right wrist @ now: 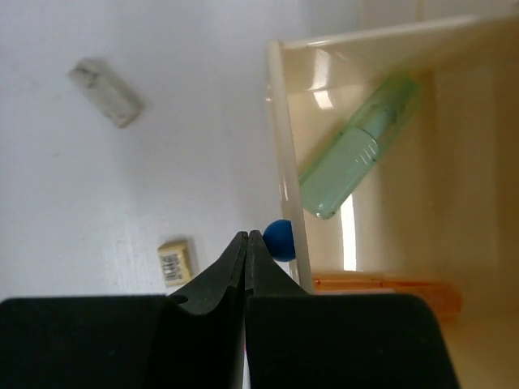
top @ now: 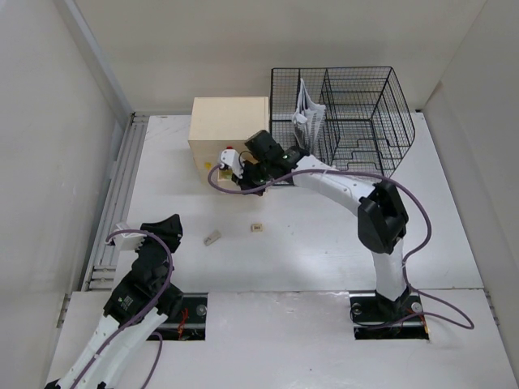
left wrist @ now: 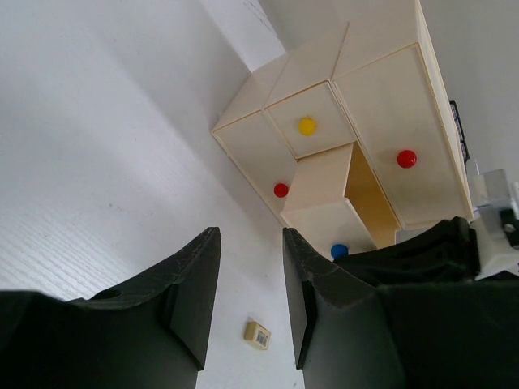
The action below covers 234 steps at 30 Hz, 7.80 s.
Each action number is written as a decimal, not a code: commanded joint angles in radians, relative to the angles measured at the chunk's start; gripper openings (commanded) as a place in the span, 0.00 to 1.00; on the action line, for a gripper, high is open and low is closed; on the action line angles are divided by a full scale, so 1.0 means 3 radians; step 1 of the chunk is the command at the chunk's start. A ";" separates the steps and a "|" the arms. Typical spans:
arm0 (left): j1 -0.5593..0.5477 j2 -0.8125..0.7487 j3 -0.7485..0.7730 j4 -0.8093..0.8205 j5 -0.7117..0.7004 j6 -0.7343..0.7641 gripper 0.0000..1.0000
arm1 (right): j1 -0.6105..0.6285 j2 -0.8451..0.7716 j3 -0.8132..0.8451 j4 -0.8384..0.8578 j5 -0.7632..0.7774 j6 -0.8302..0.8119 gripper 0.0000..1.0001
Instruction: Organize the desk
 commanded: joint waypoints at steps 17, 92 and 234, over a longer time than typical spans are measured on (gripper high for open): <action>-0.0015 -0.0252 0.0090 0.0069 0.0006 0.0055 0.35 | 0.0395 0.0152 -0.0398 0.2010 0.3652 0.0515 0.00; 0.1007 0.6272 0.0749 0.5678 0.2272 -0.0021 0.47 | -0.0745 -0.1662 -0.0685 0.1294 0.0329 0.0689 0.16; 0.0026 0.0659 0.0243 0.0626 0.1500 0.0429 0.00 | 0.0263 0.0132 0.0271 -0.0132 -0.0539 -0.0768 0.13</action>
